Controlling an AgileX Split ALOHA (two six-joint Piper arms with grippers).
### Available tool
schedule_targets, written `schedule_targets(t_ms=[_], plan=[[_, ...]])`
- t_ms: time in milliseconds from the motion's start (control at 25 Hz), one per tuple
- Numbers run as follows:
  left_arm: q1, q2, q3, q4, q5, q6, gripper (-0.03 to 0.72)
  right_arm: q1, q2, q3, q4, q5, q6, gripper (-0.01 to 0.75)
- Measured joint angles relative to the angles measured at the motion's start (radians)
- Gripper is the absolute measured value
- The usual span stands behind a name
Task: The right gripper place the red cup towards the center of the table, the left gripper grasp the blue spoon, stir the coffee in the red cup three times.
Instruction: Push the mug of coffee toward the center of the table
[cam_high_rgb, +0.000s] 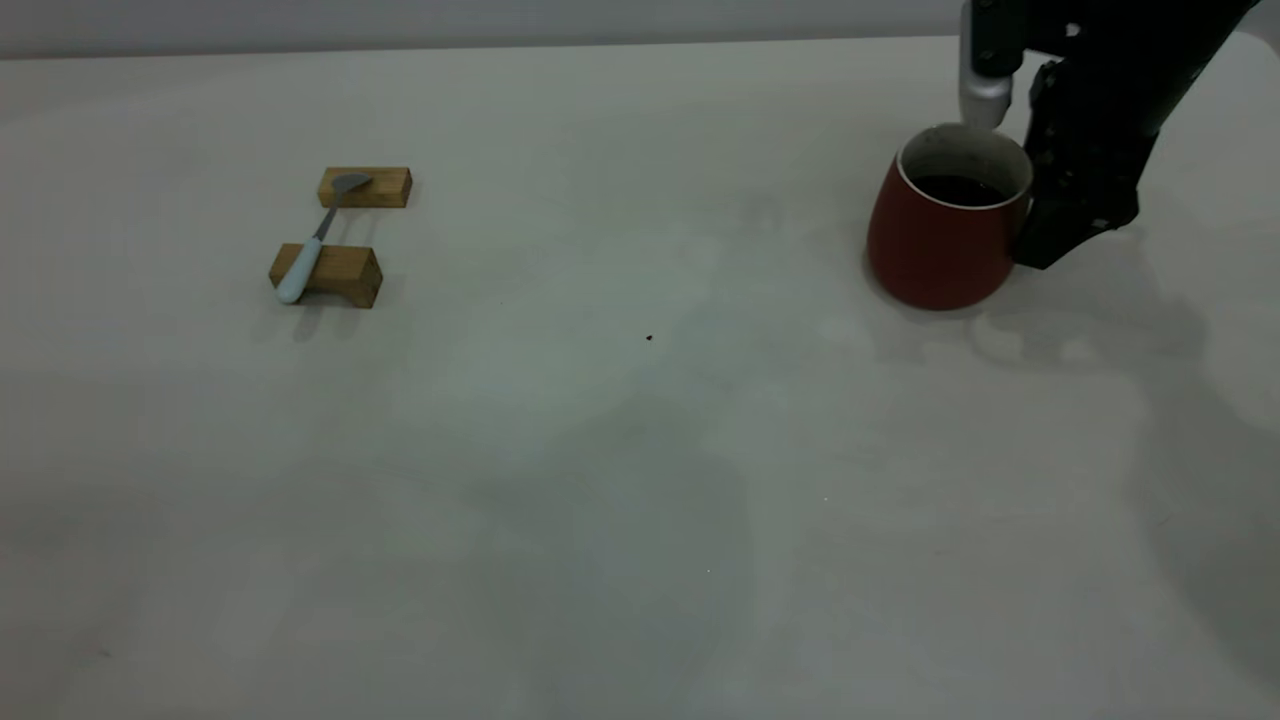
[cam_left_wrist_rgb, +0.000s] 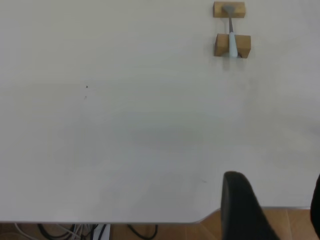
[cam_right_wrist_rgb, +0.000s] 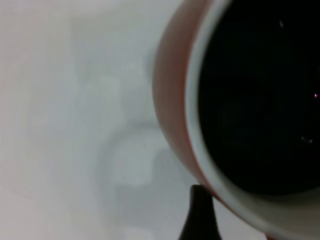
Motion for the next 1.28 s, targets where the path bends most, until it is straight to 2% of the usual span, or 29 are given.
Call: schedule_targets(t_ms=[440, 760, 1080, 1280], plan=[[0.000, 0.000, 0.000, 0.000, 0.000, 0.000, 0.411, 0.019, 0.000, 0.000, 0.028, 0.021, 0.027, 0.368], [0.000, 0.000, 0.000, 0.000, 0.000, 0.000, 0.411, 0.043, 0.000, 0.000, 0.045, 0.047, 0.087, 0.241], [0.000, 0.000, 0.000, 0.000, 0.000, 0.000, 0.411, 0.074, 0.000, 0.000, 0.051, 0.048, 0.108, 0.222], [0.000, 0.000, 0.000, 0.000, 0.000, 0.000, 0.411, 0.120, 0.000, 0.000, 0.069, 0.035, 0.133, 0.220]])
